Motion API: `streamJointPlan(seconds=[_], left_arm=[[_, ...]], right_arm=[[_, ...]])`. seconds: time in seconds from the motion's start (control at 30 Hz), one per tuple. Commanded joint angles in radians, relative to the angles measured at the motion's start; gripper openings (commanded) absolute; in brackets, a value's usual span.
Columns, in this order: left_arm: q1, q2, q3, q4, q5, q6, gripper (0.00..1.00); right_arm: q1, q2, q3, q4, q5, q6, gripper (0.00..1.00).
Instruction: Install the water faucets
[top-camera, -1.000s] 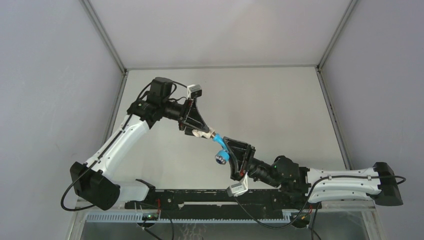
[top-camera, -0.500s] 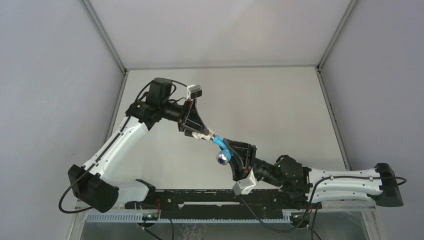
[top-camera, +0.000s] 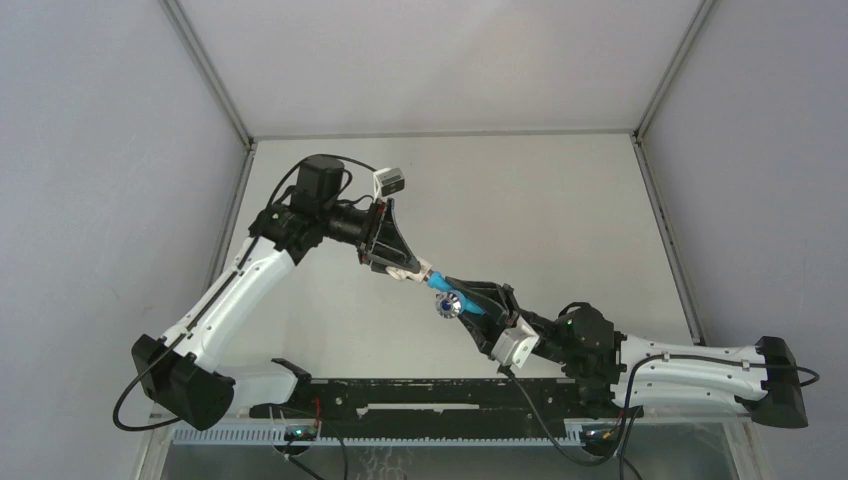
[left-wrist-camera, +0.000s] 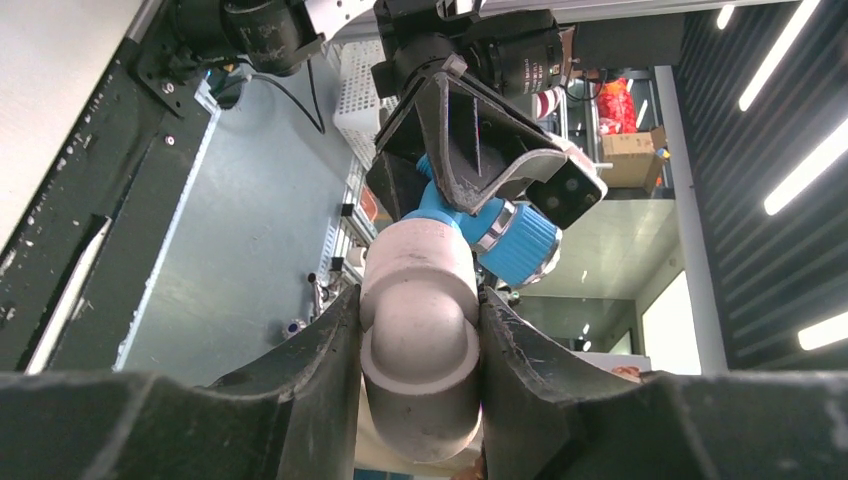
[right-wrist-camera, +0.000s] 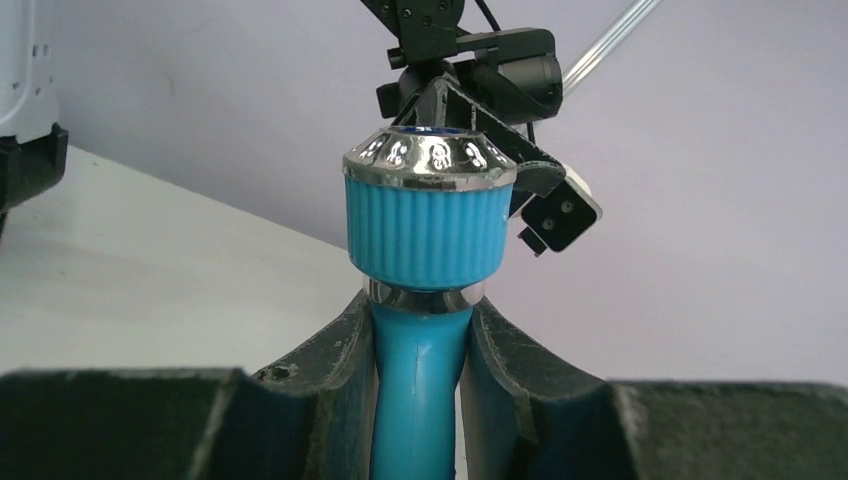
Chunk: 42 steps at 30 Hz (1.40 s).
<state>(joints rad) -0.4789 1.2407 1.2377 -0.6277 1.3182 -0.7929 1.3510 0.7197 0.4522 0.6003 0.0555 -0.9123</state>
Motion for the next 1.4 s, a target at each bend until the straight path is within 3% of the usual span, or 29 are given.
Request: streamJointPlan(seconds=[0.0, 0.13, 0.33, 0.67, 0.87, 1.37], left_arm=[[-0.038, -0.052, -0.019, 0.081, 0.013, 0.014, 0.00], [-0.044, -0.072, -0.048, 0.197, 0.016, -0.042, 0.00], [-0.047, -0.075, -0.049, 0.220, 0.037, -0.064, 0.00], [-0.048, -0.088, -0.049, 0.259, 0.020, -0.078, 0.00], [-0.049, -0.106, -0.071, 0.365, 0.007, -0.148, 0.00], [-0.061, -0.128, -0.102, 0.410, -0.026, -0.141, 0.00]], right_arm=[[-0.060, -0.007, 0.028, 0.049, -0.091, 0.222, 0.00], [-0.108, -0.007, 0.008, 0.094, -0.155, 0.312, 0.00], [-0.122, 0.029, -0.069, 0.235, -0.197, 0.276, 0.00], [-0.120, 0.099, -0.114, 0.363, -0.171, 0.296, 0.00], [-0.113, 0.136, -0.143, 0.467, -0.137, 0.340, 0.00], [-0.118, 0.156, -0.114, 0.484, -0.132, 0.450, 0.00]])
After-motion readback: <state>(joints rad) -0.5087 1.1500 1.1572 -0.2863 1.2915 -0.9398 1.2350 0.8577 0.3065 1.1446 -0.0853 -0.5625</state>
